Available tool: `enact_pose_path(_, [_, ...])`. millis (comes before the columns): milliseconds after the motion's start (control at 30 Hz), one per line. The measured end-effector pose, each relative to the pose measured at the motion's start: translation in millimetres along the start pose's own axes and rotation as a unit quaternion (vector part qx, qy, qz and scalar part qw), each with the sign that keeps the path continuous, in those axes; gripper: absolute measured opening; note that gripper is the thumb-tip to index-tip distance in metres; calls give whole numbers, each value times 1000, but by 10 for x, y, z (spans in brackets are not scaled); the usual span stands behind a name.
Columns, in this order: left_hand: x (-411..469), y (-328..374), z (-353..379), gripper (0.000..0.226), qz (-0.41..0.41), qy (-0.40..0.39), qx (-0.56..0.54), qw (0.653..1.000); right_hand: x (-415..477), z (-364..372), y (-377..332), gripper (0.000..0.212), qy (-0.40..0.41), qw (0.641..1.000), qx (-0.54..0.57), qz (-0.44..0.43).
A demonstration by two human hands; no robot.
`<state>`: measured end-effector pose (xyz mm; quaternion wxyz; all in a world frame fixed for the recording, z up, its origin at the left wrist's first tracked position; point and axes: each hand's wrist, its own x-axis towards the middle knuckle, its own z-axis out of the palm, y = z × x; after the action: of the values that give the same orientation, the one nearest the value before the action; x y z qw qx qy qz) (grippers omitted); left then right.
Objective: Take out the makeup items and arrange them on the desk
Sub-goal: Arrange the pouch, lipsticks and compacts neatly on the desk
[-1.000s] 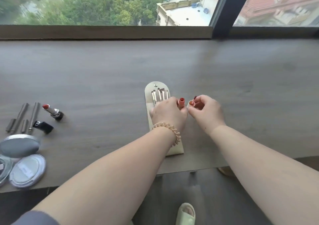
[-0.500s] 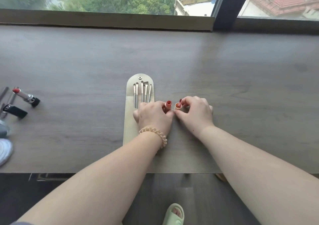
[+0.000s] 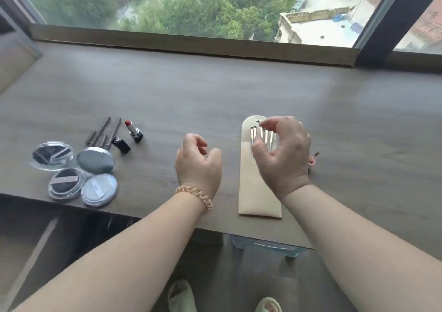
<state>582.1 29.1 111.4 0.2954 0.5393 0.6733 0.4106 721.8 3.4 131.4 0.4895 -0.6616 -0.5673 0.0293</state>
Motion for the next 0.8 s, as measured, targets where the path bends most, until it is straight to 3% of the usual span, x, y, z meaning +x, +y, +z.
enact_pose_path(67, [201, -142, -310, 22, -4, 56, 24, 998, 31, 365, -258, 19, -59, 996, 65, 14])
enact_pose_path(167, [449, -308, -712, 35, 33, 144, 41, 988, 43, 902, -530, 16, -209, 971, 79, 88])
enact_pose_path(267, [729, -365, -1012, 48, 5, 161, 160, 974, 49, 1414, -724, 23, -328, 931, 62, 150])
enact_pose_path(367, [1084, -487, -1311, 50, -9, 57, 359, 931, 89, 1861, -886, 36, -386, 908, 23, 158])
enact_pose_path(500, [1399, -599, -1484, 14, 22, -109, 535, 837, 142, 2305, -1051, 45, -408, 899, -7, 161])
enact_pose_path(533, [1453, -618, -1478, 16, 26, -133, 563, 815, 144, 2394, -1084, 45, -408, 899, -12, 160])
enact_pose_path(633, [1576, -646, -1461, 24, 43, -205, 600, 772, 128, 2614, -1146, 34, -388, 909, -20, 149])
enact_pose_path(733, [1587, -699, -1476, 39, -54, -392, 563, 726, 83, 2776, -1165, 23, -374, 916, -32, 141])
enact_pose_path(800, [1604, -727, -1496, 38, -20, -340, 564, 752, 47, 2836, -1161, 14, -358, 923, -48, 131])
